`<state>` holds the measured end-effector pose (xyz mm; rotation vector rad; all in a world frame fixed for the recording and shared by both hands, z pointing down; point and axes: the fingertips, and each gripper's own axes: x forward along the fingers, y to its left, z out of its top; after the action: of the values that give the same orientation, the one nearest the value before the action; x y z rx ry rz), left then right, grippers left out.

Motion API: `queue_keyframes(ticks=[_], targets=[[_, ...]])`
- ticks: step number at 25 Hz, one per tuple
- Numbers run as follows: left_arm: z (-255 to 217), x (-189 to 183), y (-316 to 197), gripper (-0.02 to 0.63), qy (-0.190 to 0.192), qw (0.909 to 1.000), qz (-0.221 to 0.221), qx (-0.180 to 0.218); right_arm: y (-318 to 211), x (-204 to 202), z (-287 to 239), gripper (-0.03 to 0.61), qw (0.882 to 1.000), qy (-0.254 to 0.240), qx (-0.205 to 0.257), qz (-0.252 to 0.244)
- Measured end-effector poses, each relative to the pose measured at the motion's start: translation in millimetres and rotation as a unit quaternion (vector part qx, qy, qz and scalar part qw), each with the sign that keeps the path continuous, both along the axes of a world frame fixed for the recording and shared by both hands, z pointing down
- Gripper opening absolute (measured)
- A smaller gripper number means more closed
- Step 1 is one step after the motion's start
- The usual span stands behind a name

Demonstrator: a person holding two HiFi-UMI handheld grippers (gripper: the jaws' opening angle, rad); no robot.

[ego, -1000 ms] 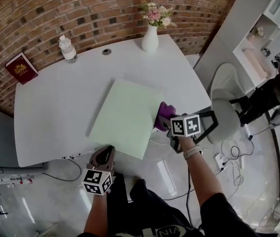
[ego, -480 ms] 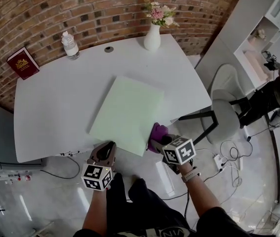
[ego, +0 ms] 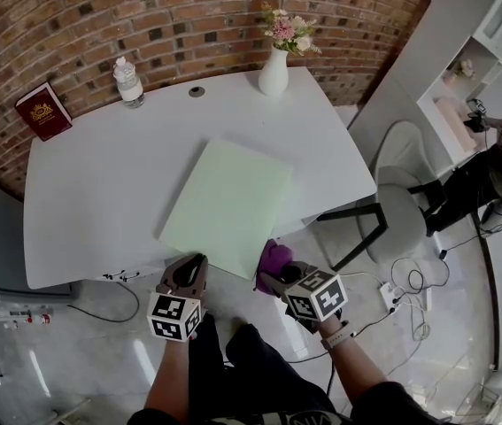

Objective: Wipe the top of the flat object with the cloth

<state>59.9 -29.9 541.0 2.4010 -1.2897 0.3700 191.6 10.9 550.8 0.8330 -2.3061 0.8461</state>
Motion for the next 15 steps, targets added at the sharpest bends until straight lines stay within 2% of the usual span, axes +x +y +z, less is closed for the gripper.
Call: queue_keyframes(ticks=[6, 8, 10, 12, 15], targets=[[1.3, 4.6, 2.0, 0.031, -0.06, 0.9976, 0.028, 0.02, 22.2, -2.9, 6.3, 0.063, 0.999, -0.027, -0.034, 0.005], [-0.3, 6.5, 2.5, 0.031, -0.098, 0.9934, 0.045, 0.038, 27.6, -3.2, 5.8, 0.063, 0.998, -0.042, -0.042, 0.012], [-2.2, 7.5, 3.9, 0.031, -0.156, 0.9835, 0.069, 0.06, 29.9, -0.3, 6.1, 0.063, 0.997, -0.053, -0.047, 0.027], [-3.3, 9.9, 7.1, 0.031, -0.209, 0.9693, 0.1, 0.083, 31.5, 3.0, 7.2, 0.063, 0.996, -0.058, -0.051, 0.04], [-2.4, 19.2, 15.8, 0.043, -0.26, 0.9458, 0.157, 0.114, 33.7, 5.3, 7.6, 0.062, 0.994, -0.069, -0.06, 0.051]])
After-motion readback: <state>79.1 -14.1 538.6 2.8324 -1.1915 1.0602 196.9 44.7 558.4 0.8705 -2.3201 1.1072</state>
